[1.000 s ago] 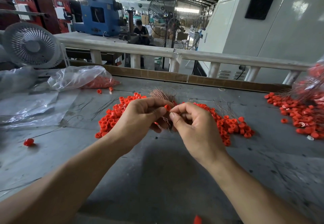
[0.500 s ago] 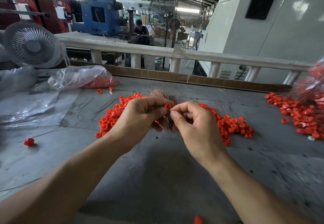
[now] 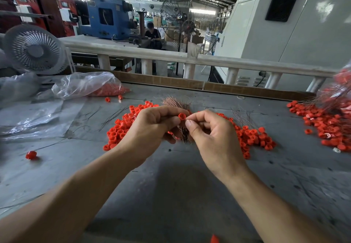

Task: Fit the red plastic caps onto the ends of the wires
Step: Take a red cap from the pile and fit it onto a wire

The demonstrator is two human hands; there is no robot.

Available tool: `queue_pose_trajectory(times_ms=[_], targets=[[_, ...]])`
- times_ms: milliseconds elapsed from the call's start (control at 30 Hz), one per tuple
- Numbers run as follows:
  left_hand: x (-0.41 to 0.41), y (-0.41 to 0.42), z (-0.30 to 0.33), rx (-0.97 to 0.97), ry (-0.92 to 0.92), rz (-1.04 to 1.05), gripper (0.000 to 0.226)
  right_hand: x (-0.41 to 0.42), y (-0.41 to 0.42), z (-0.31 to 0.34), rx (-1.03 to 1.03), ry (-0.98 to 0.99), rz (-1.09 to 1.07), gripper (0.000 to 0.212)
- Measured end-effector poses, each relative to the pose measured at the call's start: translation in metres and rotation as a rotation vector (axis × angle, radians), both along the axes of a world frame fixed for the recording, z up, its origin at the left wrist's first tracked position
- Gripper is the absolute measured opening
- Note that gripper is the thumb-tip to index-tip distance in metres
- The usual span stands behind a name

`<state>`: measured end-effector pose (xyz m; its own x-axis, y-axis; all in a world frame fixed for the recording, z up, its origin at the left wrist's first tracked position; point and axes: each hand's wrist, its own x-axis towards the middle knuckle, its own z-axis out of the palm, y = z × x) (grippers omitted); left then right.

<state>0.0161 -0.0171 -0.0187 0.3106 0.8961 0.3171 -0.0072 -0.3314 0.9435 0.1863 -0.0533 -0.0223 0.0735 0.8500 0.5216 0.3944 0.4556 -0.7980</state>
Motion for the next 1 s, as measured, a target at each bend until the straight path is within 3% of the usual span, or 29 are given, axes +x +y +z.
queue_pose_trajectory(times_ms=[1000], targets=[[-0.0020,0.0044,-0.0010,-0.137,-0.127,-0.079,0.022,0.0041,0.0037,-0.0001,-0.011,-0.056,-0.036,0.014]])
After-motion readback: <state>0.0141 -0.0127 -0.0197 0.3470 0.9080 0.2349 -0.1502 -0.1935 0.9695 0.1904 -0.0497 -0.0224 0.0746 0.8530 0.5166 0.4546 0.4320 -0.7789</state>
